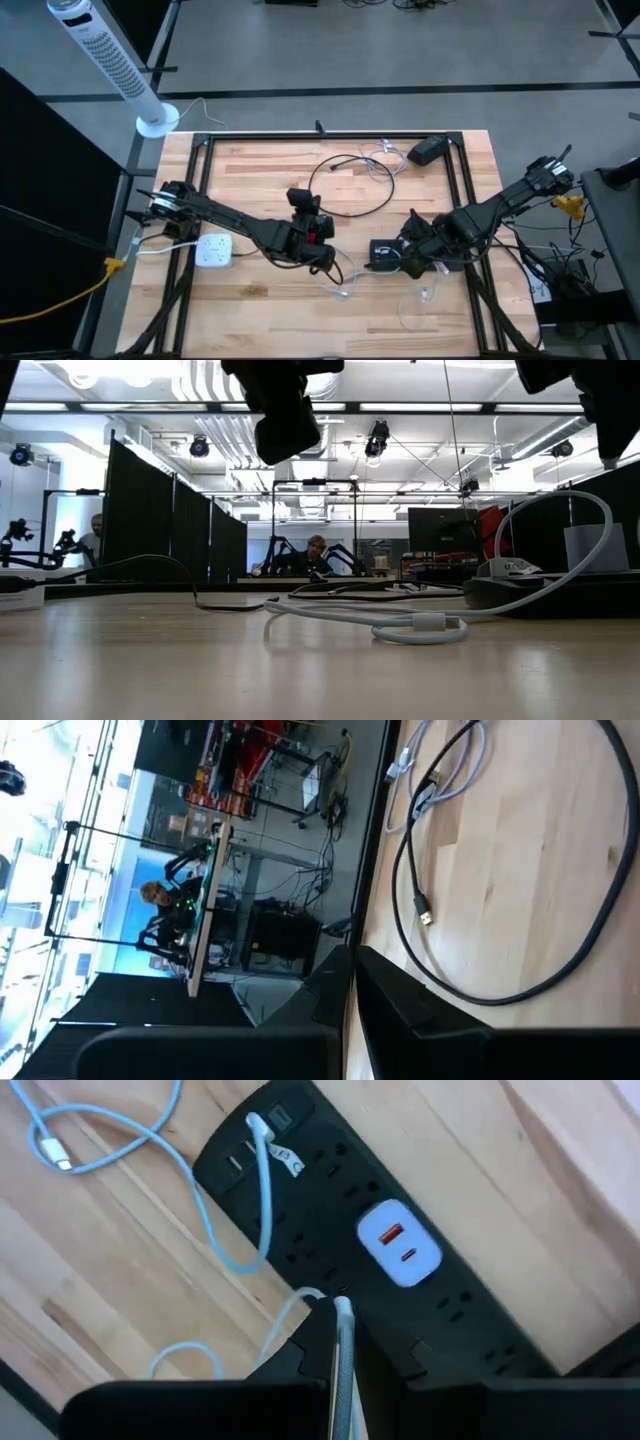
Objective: Insert USB
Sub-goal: Insert the bottom white charger cable into the charger adapter on the bottom black outlet extension
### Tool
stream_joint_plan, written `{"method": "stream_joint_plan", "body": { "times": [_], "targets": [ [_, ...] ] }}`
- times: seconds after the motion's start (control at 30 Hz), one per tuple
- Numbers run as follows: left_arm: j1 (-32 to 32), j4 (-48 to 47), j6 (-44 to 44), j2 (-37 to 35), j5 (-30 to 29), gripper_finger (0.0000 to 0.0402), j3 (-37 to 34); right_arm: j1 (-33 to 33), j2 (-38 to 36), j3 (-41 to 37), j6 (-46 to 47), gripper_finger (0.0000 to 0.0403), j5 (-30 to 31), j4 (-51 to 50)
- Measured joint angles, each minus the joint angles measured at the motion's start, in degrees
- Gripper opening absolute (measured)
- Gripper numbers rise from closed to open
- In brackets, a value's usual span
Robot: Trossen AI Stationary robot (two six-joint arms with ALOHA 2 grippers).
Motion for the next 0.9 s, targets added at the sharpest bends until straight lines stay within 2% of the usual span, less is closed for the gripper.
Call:
{"method": "stream_joint_plan", "body": {
  "times": [0.1,0.2,0.3,0.47,0.53,0.63,0.9],
  "targets": [
    [-0.02,0.64,-0.06,0.0,2.0,0.0008,-0.01,0.54,-0.51,-0.16,-7.35,0.0011,2.0,0.44],
    [0.0,2.03,0.39,0.0,6.05,0.0008,-0.01,2.4,-0.52,0.09,-18.71,0.0011,5.75,1.01],
    [0.0,3.62,1.0,0.0,7.04,0.0008,-0.01,5.61,-0.21,0.17,-36.26,0.0011,8.96,2.14],
    [0.0,3.98,0.62,0.0,7.59,0.0008,-0.01,9.7,1.69,0.06,-71.39,0.0011,7.8,1.18],
    [0.0,3.97,0.2,0.0,7.59,0.0008,-0.01,10.16,2.79,0.06,-80.94,0.0011,7.44,1.19],
    [0.0,3.97,-0.5,0.0,7.7,0.0008,-0.01,9.58,4.72,0.06,-89.29,0.0011,7.85,-0.44],
    [0.0,3.94,-0.53,0.0,7.68,0.0008,-0.14,4.94,7.54,0.03,-103.98,0.0011,9.57,-5.11]
  ]
}}
